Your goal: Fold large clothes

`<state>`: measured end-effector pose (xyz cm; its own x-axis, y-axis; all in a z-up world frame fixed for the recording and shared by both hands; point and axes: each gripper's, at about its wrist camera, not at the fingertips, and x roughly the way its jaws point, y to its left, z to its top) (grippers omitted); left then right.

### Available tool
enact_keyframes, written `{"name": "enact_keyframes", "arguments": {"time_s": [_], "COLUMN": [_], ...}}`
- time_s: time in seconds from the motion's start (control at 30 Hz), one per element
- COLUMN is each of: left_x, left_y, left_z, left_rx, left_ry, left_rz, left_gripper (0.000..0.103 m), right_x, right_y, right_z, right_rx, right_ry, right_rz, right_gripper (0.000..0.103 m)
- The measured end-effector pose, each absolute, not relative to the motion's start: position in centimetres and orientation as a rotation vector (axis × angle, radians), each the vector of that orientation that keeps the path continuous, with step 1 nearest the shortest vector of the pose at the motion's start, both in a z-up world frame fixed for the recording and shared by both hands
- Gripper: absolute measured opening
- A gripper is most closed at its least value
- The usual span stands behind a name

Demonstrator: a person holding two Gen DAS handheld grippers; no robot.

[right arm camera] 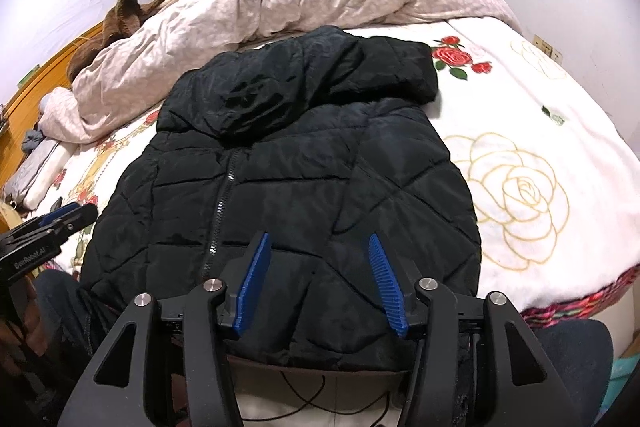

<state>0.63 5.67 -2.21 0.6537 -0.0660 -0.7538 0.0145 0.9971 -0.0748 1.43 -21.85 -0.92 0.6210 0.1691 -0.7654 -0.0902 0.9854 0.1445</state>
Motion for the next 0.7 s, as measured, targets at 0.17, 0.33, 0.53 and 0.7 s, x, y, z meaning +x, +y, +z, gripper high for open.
{"name": "enact_keyframes", "arguments": {"time_s": [0.17,0.33,0.53,0.7], "left_x": [1.0,2.0,3.3,3.7], "left_y": [7.1,9.7,14.2,17.2], "left_z": [-2.9,-4.2,-6.9,-10.1], "left_rx": [-0.082,-0.105,-0.143,-0.208], "left_ry": [0.869,0.887,0.945,1.024], "left_rz": [-0.006,0.062,0.160,0.218], "left_gripper": [0.060,0.064,0.065,0.068], "right_x": [1.9,2.7,4.1,5.0], "right_y": [-23.4,-25.2,-29.3,-32.9], "right_z": [-1.7,-2.8,-5.5,-8.1], "right_rx": [0.133,0.142,0.207,0.360], "right_ry": [0.905,0.928,0.989,1.061], "right_rz": [0.119,0.077,-0.009,-0.065], "right_gripper": [0.060,0.061,0.061,0.065]}}
